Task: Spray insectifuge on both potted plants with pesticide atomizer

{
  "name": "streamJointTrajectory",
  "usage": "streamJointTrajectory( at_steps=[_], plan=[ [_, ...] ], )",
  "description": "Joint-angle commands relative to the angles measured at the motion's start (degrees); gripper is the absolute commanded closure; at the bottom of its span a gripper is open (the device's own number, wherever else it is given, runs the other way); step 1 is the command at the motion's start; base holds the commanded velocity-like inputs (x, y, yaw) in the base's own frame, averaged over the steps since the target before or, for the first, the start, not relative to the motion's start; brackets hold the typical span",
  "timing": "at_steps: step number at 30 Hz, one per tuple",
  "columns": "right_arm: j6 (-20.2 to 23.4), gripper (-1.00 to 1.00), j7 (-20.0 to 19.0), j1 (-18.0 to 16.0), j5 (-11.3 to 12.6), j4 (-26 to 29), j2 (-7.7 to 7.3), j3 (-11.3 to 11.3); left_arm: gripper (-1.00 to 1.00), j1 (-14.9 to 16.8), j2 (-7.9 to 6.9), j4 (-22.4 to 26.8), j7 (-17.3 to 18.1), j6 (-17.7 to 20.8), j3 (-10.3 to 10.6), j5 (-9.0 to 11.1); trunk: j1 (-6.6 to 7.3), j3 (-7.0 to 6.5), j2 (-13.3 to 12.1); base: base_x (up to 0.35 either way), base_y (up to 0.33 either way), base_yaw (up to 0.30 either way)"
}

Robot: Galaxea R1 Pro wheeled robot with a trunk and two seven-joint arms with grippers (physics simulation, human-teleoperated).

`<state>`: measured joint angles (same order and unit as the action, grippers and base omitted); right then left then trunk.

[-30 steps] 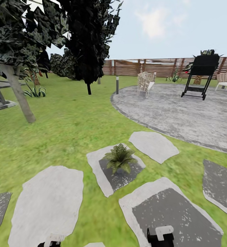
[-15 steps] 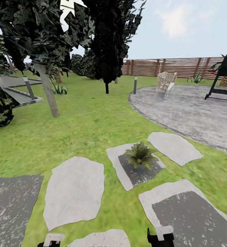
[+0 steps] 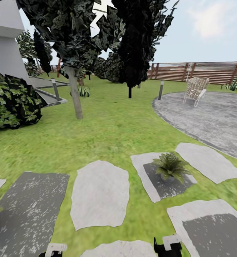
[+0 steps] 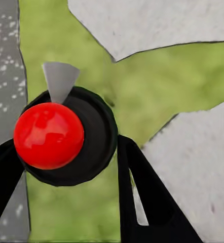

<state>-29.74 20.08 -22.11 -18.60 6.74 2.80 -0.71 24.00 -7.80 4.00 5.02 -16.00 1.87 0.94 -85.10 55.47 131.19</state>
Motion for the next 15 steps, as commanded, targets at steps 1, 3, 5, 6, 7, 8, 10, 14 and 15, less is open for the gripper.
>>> streamJointTrajectory(
  at_steps=[1, 3, 5, 6, 7, 8, 10, 14, 15],
  plan=[
    [-0.05, -1.0, 0.49, -0.04, -0.56, -0.06, 0.01, -0.08, 1.0, 0.06, 0.01, -0.05, 0.16, -0.17, 0.15, 0.11, 0.01, 0.05, 0.02, 0.0, 0.238, 0.278],
    [-0.03, -1.0, 0.49, -0.04, -0.56, -0.06, 0.01, -0.08, 1.0, 0.05, -0.01, -0.05, 0.16, -0.17, 0.15, 0.11, 0.01, 0.05, 0.02, 0.0, 0.238, 0.278],
    [-0.04, -1.0, 0.49, -0.04, -0.56, -0.06, 0.01, -0.08, 1.0, 0.06, 0.04, -0.05, 0.16, -0.17, 0.15, 0.11, 0.01, 0.05, 0.02, 0.0, 0.238, 0.278],
    [-0.03, -1.0, 0.49, -0.04, -0.56, -0.06, 0.01, -0.08, 1.0, 0.06, 0.02, -0.05, 0.16, -0.17, 0.15, 0.11, 0.01, 0.05, 0.02, 0.0, 0.238, 0.278],
    [-0.01, -1.0, 0.49, -0.02, -0.56, -0.06, 0.01, -0.08, 1.0, 0.07, 0.0, -0.05, 0.16, -0.17, 0.15, 0.11, 0.01, 0.05, 0.02, 0.0, 0.238, 0.278],
    [-0.02, -1.0, 0.49, -0.01, -0.56, -0.06, 0.01, -0.08, 1.0, 0.06, -0.01, -0.05, 0.16, -0.17, 0.15, 0.11, 0.01, 0.05, 0.02, 0.0, 0.238, 0.278],
    [-0.03, -1.0, 0.49, 0.04, -0.56, -0.06, 0.01, -0.08, 1.0, 0.07, 0.05, -0.05, 0.15, -0.17, 0.15, 0.11, 0.01, 0.05, 0.02, 0.0, 0.238, 0.278],
    [-0.03, -1.0, 0.49, 0.05, -0.56, -0.06, 0.01, -0.08, 1.0, 0.08, 0.03, -0.05, 0.16, -0.17, 0.15, 0.11, 0.01, 0.05, 0.02, 0.0, 0.238, 0.278],
    [-0.01, -1.0, 0.49, 0.05, -0.56, -0.06, 0.01, -0.08, 1.0, 0.08, 0.03, -0.05, 0.16, -0.17, 0.15, 0.11, 0.01, 0.05, 0.02, 0.0, 0.238, 0.278]
  ],
)
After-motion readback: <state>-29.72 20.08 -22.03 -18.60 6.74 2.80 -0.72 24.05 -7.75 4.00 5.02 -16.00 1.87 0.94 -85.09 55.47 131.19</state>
